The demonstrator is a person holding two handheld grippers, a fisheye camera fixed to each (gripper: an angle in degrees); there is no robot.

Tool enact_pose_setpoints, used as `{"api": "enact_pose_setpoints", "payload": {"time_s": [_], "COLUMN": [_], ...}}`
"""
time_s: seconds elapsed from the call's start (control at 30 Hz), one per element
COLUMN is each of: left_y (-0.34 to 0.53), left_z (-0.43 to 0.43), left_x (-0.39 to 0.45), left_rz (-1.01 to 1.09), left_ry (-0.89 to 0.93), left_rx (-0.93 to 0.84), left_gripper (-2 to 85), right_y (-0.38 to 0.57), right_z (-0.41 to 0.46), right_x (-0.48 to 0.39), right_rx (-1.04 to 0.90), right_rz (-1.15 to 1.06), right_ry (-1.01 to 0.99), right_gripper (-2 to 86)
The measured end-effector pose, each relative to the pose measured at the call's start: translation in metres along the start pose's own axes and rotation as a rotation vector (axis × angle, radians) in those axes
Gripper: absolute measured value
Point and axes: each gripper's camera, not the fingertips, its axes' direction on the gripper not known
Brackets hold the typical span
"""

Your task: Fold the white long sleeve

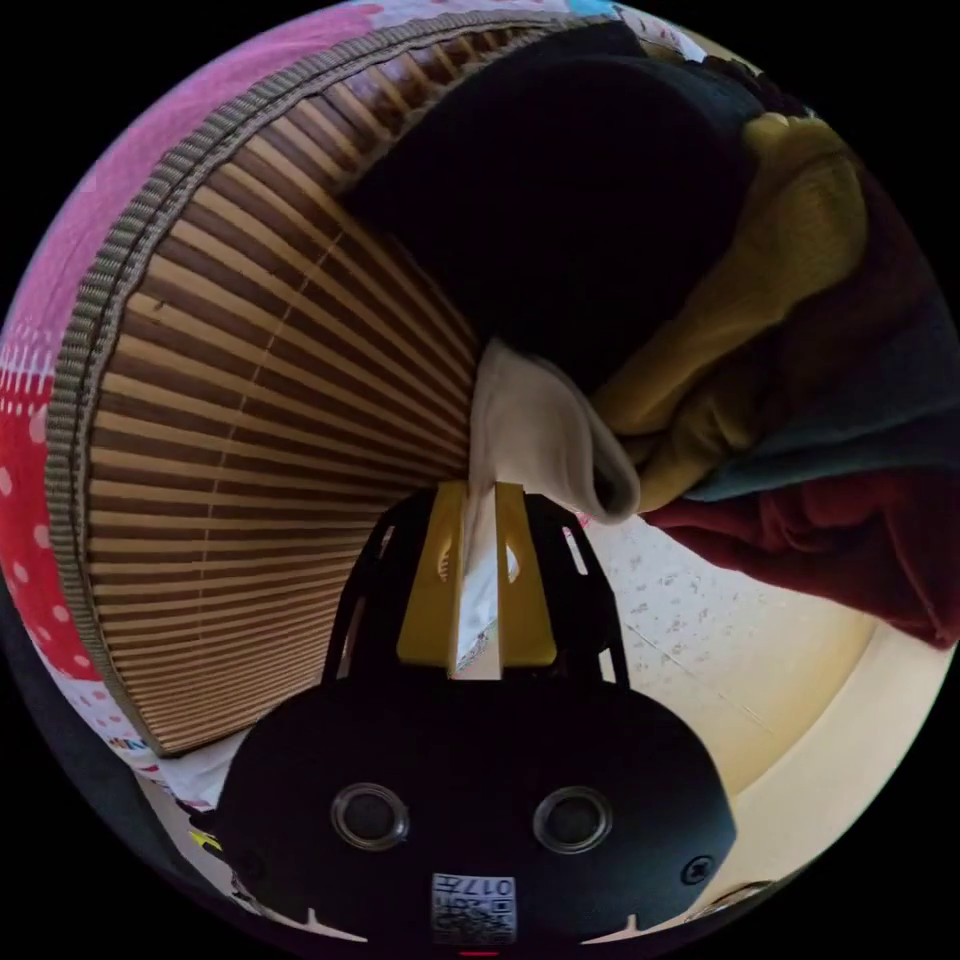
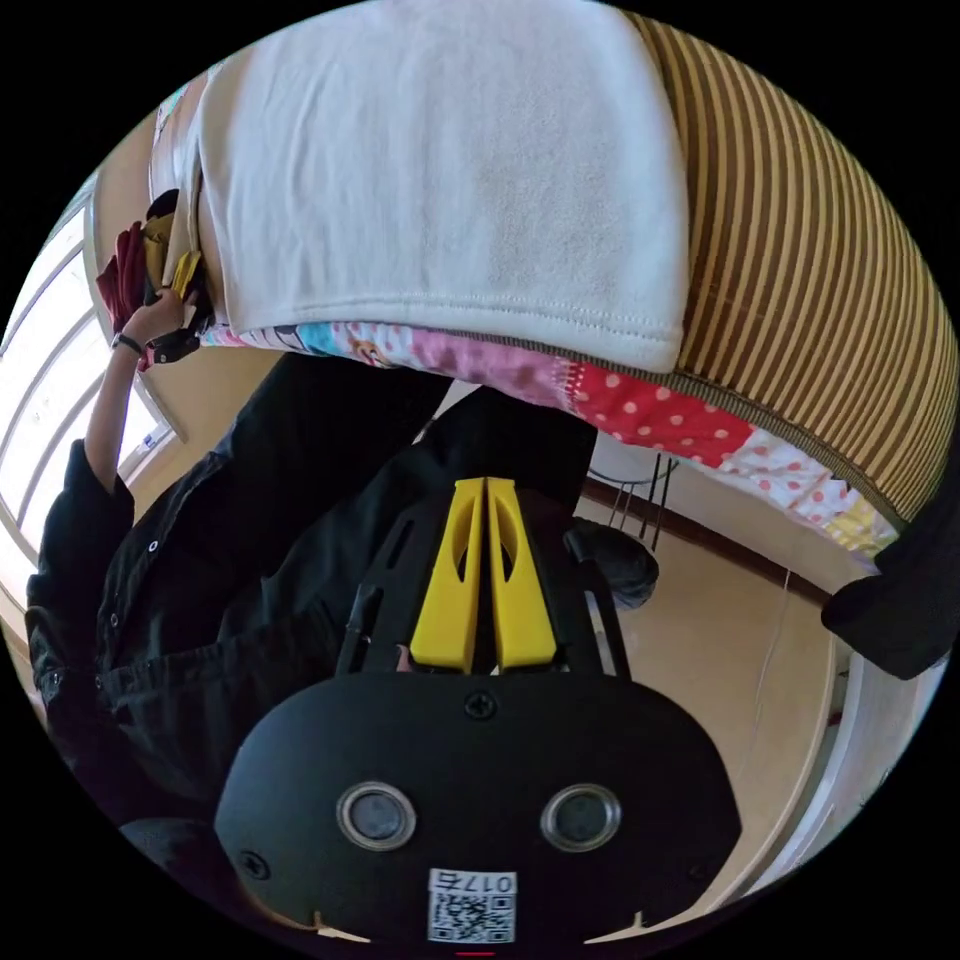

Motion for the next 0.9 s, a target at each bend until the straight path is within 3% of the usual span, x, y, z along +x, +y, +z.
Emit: {"api": "enact_pose_setpoints", "payload": {"time_s": [0.23,0.3,0.4,0.47,0.63,0.7,0.8,0.9], "left_y": [0.022,0.047,0.116,0.192,0.309,0.351,0.440,0.542], "left_z": [-0.002,-0.010,-0.018,-0.011,-0.008,0.009,0.066,0.167], "left_x": [0.039,0.053,0.098,0.145,0.233,0.257,0.256,0.191], "left_rz": [0.307,0.368,0.610,0.883,1.231,1.350,1.592,1.831], "left_ry": [-0.199,-0.178,-0.116,-0.142,-0.061,-0.039,-0.015,-0.199], "left_rx": [-0.149,-0.179,-0.229,-0.277,-0.115,-0.136,-0.284,-0.657], "left_gripper": [3.7,3.7,3.8,3.8,3.9,4.0,4.5,6.0], "right_y": [-0.017,-0.025,-0.034,-0.038,-0.043,-0.039,-0.029,-0.021], "right_z": [-0.020,-0.026,-0.031,-0.035,-0.045,-0.056,-0.070,-0.075], "right_x": [-0.017,-0.017,-0.016,-0.015,-0.007,-0.002,0.007,0.021], "right_rx": [-0.005,0.001,0.002,0.014,0.036,0.082,0.173,0.249], "right_rz": [-0.025,-0.033,-0.048,-0.071,-0.096,-0.104,-0.100,-0.083], "right_ry": [0.021,-0.003,-0.025,-0.045,-0.073,-0.095,-0.183,-0.284], "right_gripper": [0.3,0.3,0.4,0.4,0.5,0.5,0.5,0.5]}}
